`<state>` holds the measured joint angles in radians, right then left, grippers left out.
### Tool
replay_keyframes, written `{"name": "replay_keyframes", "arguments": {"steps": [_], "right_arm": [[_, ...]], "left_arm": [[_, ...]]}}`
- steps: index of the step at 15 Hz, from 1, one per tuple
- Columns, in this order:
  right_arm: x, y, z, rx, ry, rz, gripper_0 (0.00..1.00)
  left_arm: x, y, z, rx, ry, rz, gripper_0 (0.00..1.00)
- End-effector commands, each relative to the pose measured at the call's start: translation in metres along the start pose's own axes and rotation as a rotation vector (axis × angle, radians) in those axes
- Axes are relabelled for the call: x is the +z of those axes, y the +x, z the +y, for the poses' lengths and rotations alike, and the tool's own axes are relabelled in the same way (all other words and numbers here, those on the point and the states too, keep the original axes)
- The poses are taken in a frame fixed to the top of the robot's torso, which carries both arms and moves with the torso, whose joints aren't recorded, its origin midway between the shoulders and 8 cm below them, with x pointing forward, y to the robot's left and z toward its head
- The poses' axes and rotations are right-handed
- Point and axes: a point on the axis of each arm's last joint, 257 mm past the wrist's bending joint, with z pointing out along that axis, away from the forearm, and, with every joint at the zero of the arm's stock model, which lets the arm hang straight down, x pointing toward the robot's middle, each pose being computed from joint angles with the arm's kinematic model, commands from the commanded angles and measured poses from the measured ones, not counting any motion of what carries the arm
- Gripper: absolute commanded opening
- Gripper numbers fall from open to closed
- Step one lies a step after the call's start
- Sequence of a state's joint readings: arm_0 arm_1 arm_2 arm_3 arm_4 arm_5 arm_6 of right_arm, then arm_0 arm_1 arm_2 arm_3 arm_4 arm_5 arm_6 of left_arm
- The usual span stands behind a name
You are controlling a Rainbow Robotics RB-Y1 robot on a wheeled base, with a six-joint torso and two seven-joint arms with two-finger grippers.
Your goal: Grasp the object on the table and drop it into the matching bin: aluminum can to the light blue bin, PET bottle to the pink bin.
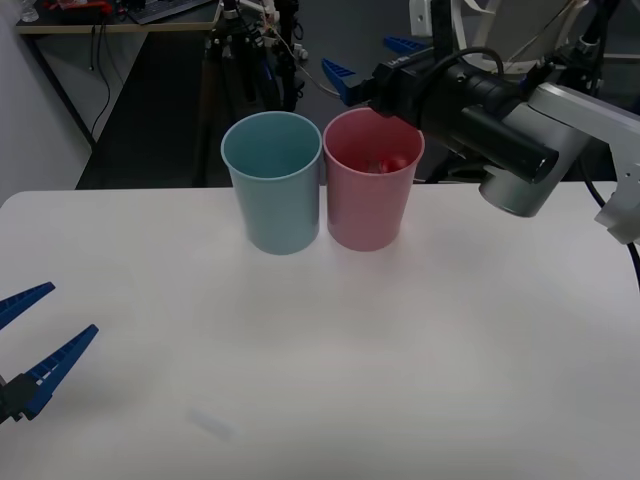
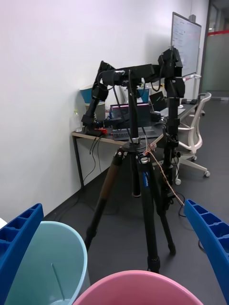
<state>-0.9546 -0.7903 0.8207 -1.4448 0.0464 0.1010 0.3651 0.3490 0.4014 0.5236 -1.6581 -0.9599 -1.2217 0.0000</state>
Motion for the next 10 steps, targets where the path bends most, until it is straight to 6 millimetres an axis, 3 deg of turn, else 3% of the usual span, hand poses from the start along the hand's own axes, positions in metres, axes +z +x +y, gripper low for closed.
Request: {"name": "replay_keyframes", "arguments": {"steps": [1,6,10], "right_arm": [[0.0,0.0,0.001,0.0,-0.002,-0.001,1.0],[-0.014,-0.01,-0.004,-0.011,-0.009,-0.004,1.0],[-0.05,-0.011,-0.002,-0.01,-0.024,0.002,1.0]], "left_arm": [[0.0,0.0,0.0,0.0,0.0,0.0,1.0],[0.0,0.0,0.0,0.0,0.0,0.0,1.0],[0.0,0.0,0.0,0.0,0.0,0.0,1.0]]}}
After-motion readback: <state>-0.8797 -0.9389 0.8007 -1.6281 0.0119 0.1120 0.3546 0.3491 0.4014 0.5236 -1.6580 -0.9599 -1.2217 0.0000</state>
